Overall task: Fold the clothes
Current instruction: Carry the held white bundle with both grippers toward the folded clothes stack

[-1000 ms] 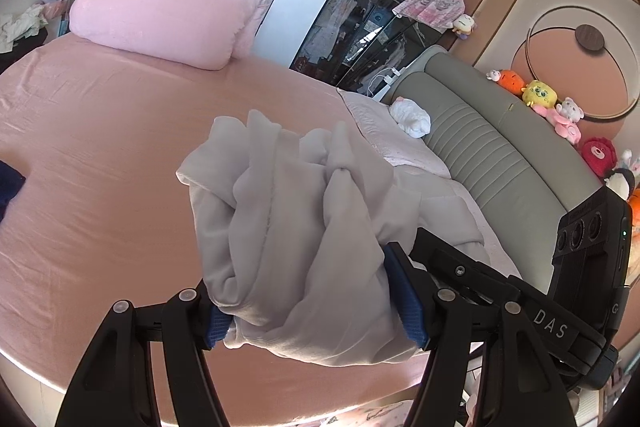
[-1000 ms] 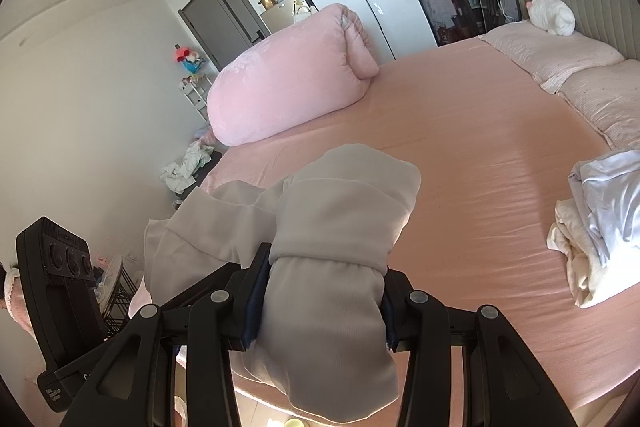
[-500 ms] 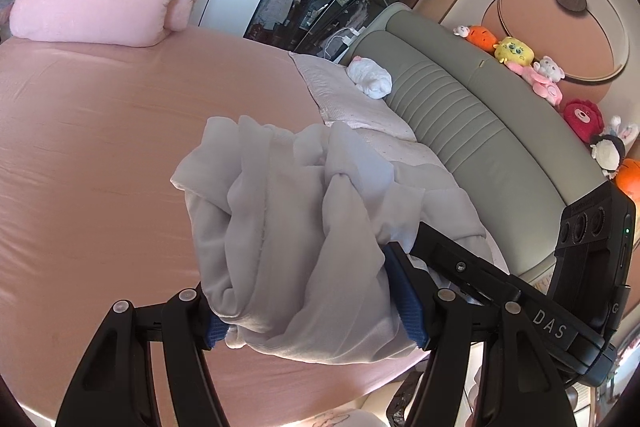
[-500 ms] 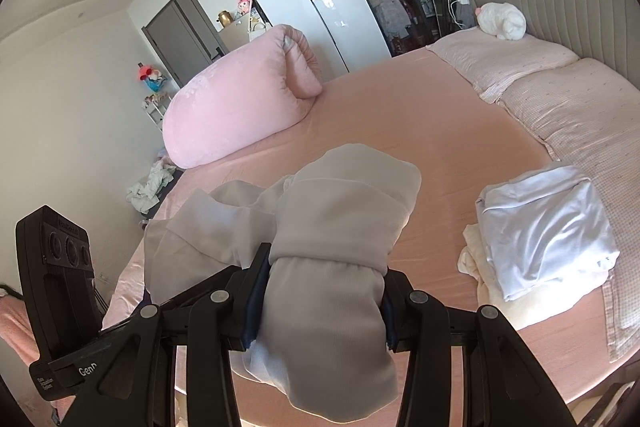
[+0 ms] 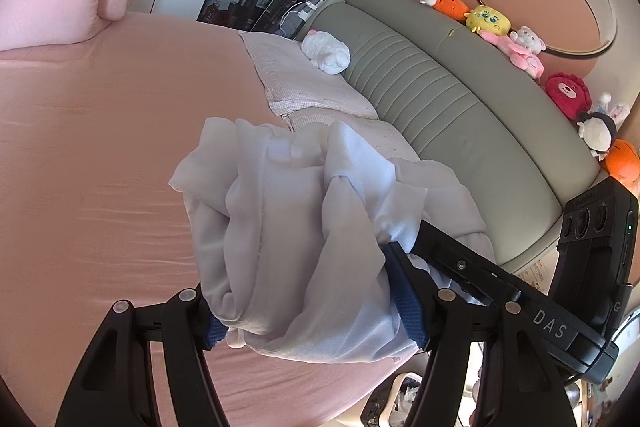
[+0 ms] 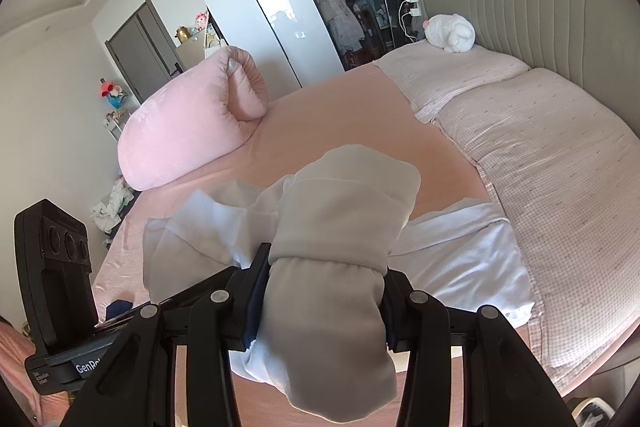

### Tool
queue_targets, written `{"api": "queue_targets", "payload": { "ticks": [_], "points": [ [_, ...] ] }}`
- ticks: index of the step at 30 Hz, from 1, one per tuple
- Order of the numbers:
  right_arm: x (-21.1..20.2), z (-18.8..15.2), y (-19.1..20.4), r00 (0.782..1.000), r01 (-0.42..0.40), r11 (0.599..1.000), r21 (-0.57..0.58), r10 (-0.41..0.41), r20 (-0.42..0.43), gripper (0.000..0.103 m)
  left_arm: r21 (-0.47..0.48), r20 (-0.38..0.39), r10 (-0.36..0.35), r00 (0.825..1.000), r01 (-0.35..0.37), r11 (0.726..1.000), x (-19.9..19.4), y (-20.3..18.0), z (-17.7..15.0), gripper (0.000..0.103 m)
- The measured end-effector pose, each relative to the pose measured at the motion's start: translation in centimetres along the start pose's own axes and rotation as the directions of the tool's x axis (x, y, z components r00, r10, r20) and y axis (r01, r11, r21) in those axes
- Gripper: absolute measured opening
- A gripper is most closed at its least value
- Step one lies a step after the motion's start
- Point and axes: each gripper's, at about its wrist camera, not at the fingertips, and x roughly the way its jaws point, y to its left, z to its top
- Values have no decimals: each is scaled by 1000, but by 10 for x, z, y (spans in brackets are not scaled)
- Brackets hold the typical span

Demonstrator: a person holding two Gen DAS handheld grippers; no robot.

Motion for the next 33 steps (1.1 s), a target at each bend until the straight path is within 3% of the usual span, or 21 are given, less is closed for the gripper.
{"api": "queue_targets", "payload": {
  "ticks": [10,16,22,33],
  "points": [
    [18,28,-60,1000,-26,1000,-12,26,-18,46,11,-44,24,999,-23,1000,52,-24,10,65],
    [36,37,-86,996,9,999,-53,-13,-85,46,-35,-137,3,991,-7,999,90,-27,8,65],
    [51,33,-102,991,27,997,-73,-36,-128,46,-41,-178,-4,984,-3,999,112,-27,4,65],
    [80,22,-131,981,-19,997,-77,4,-194,49,-37,-205,0,979,-8,999,137,-16,-11,67]
  ]
}}
